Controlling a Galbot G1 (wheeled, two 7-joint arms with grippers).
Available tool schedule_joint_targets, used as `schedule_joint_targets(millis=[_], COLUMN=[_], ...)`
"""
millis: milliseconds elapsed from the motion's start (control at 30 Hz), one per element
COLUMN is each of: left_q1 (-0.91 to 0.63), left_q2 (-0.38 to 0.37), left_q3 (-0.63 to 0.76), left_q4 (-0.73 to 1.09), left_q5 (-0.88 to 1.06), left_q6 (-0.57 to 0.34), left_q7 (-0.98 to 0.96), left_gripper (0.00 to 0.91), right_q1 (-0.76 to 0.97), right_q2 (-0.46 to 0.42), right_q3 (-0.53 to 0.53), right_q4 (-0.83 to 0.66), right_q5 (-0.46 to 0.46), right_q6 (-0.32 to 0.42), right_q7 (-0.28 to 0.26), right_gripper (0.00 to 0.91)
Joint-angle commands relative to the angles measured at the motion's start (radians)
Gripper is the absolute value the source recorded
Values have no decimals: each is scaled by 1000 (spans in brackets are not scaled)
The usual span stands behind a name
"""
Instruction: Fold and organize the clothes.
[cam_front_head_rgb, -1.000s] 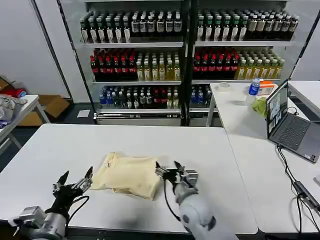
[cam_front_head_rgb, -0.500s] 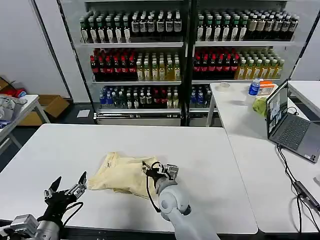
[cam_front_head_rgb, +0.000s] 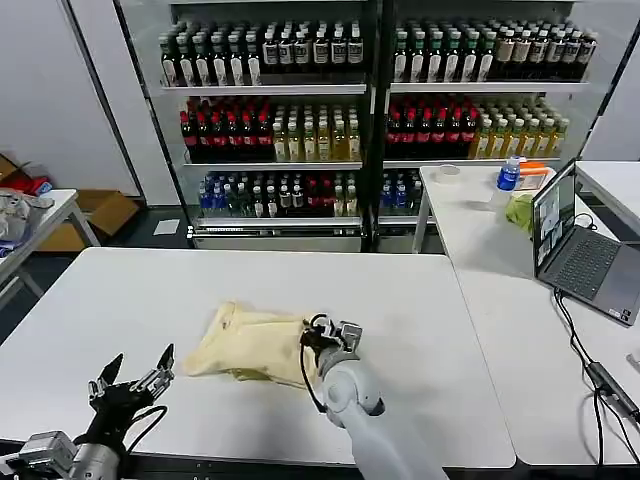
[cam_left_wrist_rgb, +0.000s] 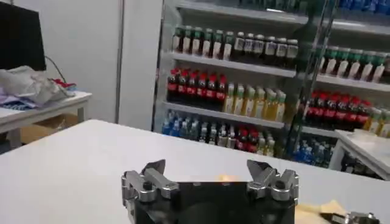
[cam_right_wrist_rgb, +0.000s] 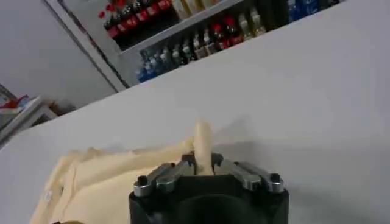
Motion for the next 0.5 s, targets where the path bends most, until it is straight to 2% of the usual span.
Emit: schedule_joint_targets(millis=[33,233,433,467,500], left_q1=[-2,-8,-17,-19,-21], left_q2=[0,5,10,12,13], left_q3=[6,10,18,20,22], left_q4=[6,12,18,20,21], left_q5=[2,1,-1,-1,-1], left_q6=[1,3,4,4,5], left_q7=[1,3,4,4,5], left_gripper=[907,907,907,907,907], right_q1=[49,78,101,104,105], right_q2=[-50,-81,-95,-97,-101], right_q3=[32,21,6,4,3], right_q4=[-51,-70,-88,-89,-88], right_q5=[-27,-112,-210,-224,-236], right_q6=[-26,-52,-48,-48,-49], right_q7=[-34,-97,-183,-207,-217], right_gripper=[0,0,0,40,121])
